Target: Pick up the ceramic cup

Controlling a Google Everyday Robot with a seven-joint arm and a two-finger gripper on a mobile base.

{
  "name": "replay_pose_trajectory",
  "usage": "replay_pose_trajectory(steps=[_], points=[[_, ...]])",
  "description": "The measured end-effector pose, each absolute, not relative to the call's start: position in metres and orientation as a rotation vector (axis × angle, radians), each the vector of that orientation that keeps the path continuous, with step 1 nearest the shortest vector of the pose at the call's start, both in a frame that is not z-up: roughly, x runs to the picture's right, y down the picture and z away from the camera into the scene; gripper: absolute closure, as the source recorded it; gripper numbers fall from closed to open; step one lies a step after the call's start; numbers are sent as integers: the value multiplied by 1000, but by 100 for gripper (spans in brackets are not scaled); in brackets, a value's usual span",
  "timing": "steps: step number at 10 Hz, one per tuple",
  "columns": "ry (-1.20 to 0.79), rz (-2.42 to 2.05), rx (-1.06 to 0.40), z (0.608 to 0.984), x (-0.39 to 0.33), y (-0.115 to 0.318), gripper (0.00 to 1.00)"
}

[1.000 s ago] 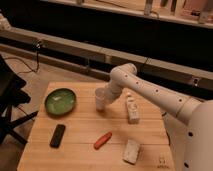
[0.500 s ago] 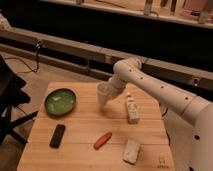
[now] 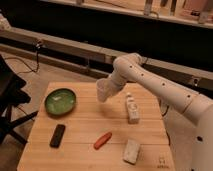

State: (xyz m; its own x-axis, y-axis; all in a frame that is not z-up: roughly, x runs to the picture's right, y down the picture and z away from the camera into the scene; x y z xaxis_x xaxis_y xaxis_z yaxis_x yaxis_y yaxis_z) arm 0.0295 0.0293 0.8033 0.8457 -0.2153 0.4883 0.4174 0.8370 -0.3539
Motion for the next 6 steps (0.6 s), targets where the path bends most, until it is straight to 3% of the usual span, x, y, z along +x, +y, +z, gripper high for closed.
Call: replay_pose_trajectory(steps=[6], points=[[-443, -340, -448, 795, 32, 15, 97]])
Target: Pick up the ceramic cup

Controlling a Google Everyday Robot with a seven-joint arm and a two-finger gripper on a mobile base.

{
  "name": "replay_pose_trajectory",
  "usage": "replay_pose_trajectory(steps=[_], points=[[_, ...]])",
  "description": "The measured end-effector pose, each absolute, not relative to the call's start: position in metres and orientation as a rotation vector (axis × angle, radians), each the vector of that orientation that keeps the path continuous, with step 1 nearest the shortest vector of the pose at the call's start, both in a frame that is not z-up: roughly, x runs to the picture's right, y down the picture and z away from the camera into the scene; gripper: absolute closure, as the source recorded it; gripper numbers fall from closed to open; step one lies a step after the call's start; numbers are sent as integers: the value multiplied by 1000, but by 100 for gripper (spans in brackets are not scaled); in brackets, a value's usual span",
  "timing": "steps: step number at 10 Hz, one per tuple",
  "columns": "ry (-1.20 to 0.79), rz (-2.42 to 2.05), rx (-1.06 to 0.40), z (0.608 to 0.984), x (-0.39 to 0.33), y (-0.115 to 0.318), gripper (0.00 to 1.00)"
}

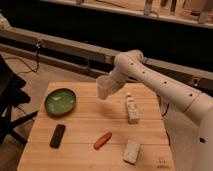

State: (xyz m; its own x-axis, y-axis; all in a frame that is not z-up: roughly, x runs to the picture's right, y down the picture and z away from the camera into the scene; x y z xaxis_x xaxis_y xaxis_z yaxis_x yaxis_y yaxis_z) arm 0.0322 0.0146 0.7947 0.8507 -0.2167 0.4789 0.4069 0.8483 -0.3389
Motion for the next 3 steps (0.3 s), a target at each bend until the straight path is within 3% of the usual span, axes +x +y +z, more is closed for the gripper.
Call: replay_pose_trajectory(steps=[3], points=[[-443, -341, -442, 793, 30, 10, 97]])
